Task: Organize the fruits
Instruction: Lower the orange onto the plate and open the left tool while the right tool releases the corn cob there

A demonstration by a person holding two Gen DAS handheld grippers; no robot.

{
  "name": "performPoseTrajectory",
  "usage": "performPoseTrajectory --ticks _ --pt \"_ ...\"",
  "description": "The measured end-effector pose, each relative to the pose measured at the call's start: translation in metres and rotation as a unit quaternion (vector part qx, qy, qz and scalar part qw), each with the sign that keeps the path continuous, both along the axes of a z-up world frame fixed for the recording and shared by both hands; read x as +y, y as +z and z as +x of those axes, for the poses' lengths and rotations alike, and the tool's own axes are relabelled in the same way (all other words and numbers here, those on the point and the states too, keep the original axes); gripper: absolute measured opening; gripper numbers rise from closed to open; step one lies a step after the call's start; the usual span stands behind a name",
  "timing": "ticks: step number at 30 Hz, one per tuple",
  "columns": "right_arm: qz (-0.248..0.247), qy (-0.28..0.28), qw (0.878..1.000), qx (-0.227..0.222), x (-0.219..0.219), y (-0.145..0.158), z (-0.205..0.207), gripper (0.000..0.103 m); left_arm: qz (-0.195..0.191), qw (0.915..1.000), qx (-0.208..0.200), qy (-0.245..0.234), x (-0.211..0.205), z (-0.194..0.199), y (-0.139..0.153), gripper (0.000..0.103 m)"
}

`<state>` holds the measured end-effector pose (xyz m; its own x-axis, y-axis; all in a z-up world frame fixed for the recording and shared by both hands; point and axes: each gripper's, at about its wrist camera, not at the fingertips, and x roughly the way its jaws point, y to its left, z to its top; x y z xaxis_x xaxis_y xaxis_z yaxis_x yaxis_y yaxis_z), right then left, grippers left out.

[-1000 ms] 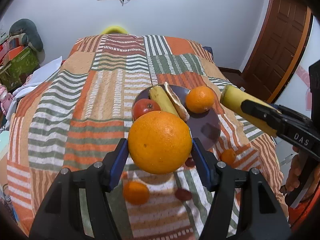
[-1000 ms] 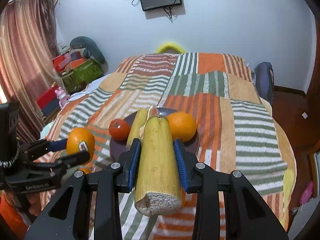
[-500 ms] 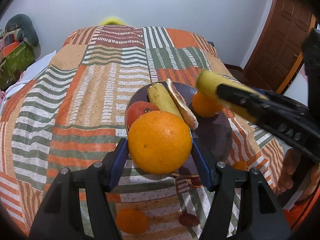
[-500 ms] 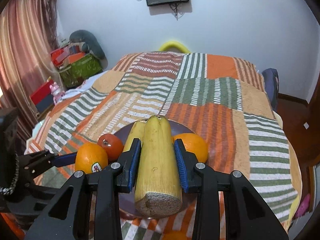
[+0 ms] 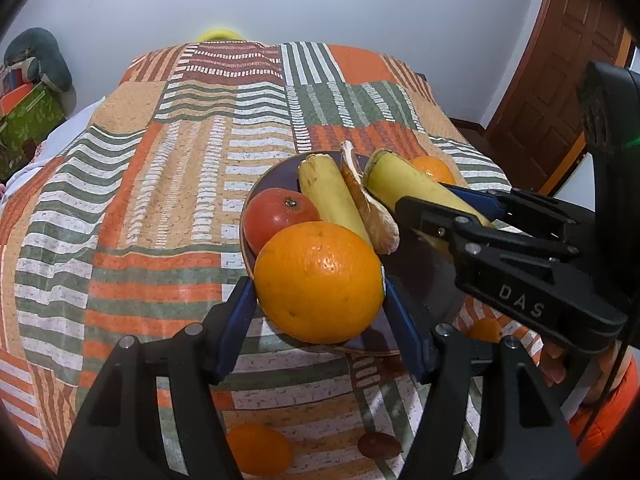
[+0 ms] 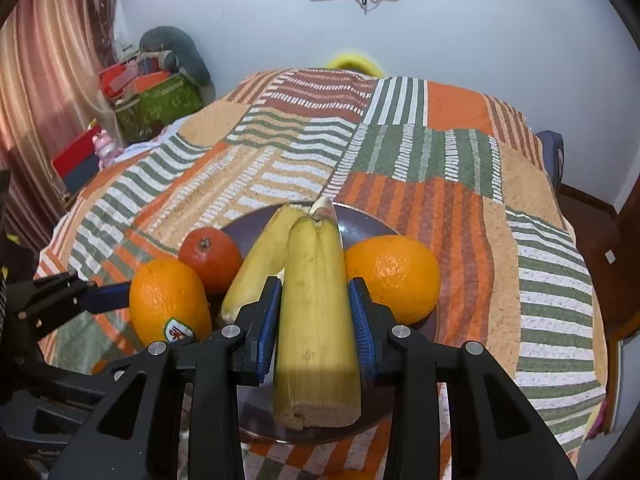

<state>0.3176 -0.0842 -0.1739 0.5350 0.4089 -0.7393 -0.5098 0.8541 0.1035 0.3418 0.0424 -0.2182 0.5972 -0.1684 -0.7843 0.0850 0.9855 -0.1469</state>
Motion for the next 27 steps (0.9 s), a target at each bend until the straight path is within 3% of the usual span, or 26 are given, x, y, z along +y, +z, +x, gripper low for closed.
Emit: performPoseTrajectory --ticks 8,19,27 --pt "0.008 0.001 1.0 -0.012 -0.006 0.016 -0.008 0.032 -0.006 0.9999 0.013 0.005 0.001 0.001 0.003 0.064" --pt "0.007 -0.008 1.0 -0.022 -0.026 0.037 -0.038 0.034 0.012 0.9987 -0.046 0.015 0.003 -0.033 0.053 0.065" --pt "0.003 -0.017 0.999 -0.031 -0.04 0.048 -0.066 0.04 0.025 0.9972 -0.064 0.029 0.011 -0.069 0.074 0.065"
